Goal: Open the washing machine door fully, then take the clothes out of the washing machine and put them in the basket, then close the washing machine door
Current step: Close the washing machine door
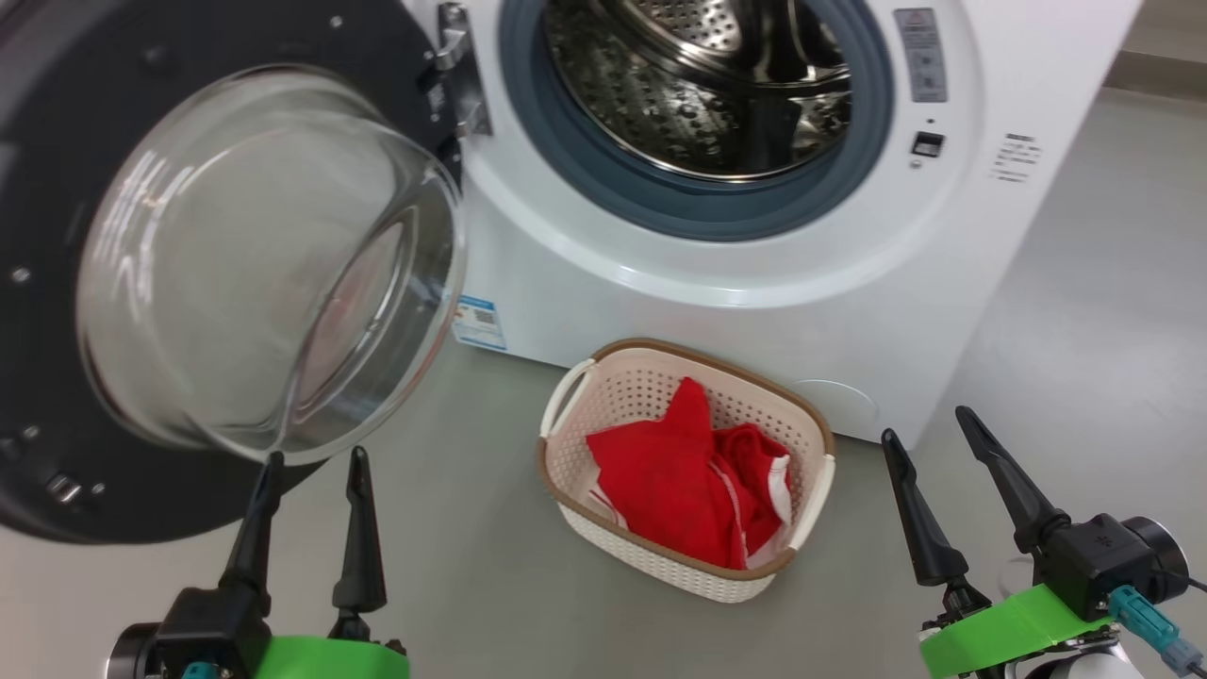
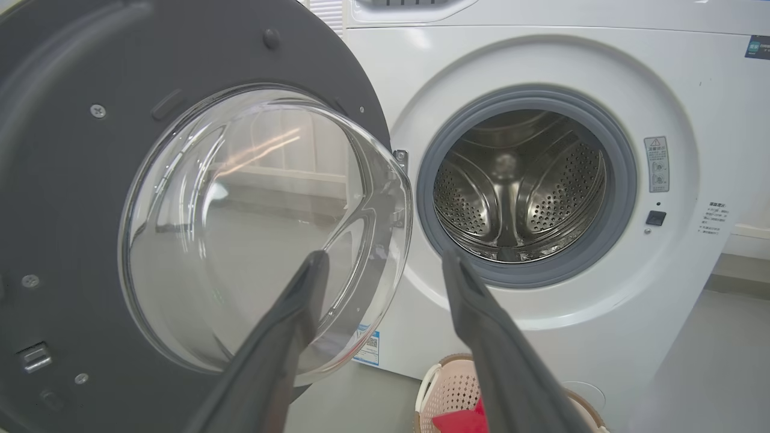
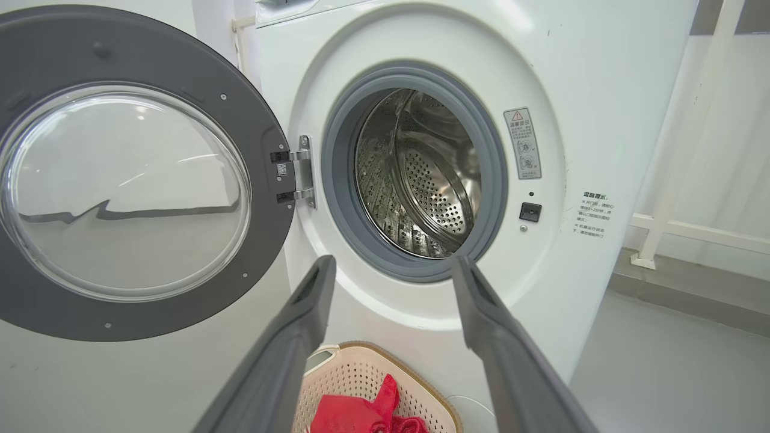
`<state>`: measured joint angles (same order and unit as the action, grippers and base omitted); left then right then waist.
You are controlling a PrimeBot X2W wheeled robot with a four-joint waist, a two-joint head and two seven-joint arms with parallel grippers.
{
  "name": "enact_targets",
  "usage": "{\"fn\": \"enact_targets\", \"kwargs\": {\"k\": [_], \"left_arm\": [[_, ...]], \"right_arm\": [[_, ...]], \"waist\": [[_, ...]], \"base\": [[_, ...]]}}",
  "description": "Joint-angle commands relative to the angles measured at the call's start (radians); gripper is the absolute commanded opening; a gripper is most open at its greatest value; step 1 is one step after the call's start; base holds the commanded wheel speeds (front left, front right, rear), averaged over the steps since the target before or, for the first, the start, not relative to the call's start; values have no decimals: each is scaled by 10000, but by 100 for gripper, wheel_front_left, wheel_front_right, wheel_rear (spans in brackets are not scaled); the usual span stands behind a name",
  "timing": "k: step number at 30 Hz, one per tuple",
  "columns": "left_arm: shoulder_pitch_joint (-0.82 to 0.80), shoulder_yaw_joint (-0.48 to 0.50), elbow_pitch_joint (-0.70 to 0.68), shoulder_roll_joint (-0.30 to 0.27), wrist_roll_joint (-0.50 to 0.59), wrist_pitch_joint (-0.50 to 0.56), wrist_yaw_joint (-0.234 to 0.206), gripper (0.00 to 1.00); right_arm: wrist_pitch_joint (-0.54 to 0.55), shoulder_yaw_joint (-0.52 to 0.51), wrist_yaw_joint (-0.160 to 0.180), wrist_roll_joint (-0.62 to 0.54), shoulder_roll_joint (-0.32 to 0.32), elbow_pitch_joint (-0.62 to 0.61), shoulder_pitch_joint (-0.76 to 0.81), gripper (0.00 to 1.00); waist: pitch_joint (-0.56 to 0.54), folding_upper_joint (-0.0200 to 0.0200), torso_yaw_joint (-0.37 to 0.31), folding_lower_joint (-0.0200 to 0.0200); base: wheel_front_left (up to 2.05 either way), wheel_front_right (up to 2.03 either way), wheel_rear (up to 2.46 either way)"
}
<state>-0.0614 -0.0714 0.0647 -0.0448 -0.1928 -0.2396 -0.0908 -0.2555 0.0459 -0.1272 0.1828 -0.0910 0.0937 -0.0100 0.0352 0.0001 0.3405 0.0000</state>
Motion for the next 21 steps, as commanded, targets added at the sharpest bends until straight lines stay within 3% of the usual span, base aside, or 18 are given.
{"fn": "enact_targets", "kwargs": {"k": [1,12,21], "left_arm": [[-187,271,-340,-92,98,-16,-112,100],[-19,273,-443,-162,133,47,-377,100],[114,288,-540,-205,60,101,-514,100]], "right_arm": [[-63,260,-35,-102,-120,-288,-528,100],[-63,416,-35,-125,-123,-308,-502,100],[-63,497,-35,-131,-100,-286,-495,100]], "waist": [[50,-1,440,0],[-52,-1,1408,0],[-99,-1,1632,0]], "base": [[0,0,0],[0,0,0],[0,0,0]]}}
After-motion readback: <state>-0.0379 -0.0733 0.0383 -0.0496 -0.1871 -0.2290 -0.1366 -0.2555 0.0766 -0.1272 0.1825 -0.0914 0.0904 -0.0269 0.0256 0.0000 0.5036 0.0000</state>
